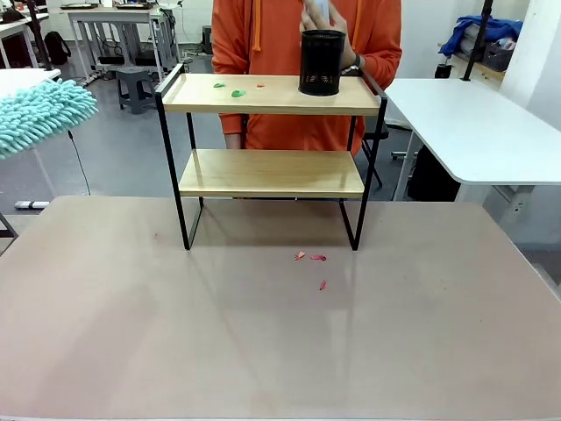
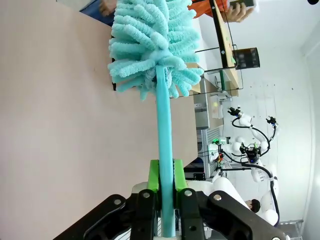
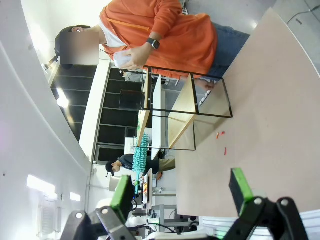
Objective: Clean the shelf.
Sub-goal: Clean the remaining tier of the Shelf with the Duster once objects are removed.
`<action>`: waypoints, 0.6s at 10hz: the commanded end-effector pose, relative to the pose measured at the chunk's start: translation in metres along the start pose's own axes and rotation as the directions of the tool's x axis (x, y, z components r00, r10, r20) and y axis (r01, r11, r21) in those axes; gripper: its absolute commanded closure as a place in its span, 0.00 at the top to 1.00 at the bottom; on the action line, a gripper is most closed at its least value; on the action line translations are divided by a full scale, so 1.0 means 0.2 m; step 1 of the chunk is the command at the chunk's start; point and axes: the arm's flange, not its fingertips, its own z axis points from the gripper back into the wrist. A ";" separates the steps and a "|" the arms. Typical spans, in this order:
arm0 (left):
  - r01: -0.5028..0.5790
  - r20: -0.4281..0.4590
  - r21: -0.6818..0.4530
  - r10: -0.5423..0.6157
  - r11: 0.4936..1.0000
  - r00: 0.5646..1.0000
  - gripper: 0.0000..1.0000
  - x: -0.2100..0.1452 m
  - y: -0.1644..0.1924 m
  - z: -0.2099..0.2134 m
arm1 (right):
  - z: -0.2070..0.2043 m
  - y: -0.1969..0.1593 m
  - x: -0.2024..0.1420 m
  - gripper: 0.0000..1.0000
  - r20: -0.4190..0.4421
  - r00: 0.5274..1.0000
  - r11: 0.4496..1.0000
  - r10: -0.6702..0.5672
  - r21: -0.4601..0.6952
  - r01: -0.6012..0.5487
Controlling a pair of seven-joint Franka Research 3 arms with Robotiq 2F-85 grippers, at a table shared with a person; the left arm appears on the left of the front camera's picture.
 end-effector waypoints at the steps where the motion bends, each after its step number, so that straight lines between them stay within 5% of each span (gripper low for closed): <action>1: 0.022 -0.004 -0.006 -0.022 1.000 1.000 0.13 0.00 -0.01 0.01 | 0.01 0.01 0.00 1.00 0.017 1.000 0.999 0.025 0.023 -0.025; 6: 0.022 -0.004 -0.006 -0.022 1.000 1.000 0.13 0.00 -0.01 0.01 | 0.01 0.01 0.00 1.00 0.017 1.000 0.999 0.025 0.023 -0.025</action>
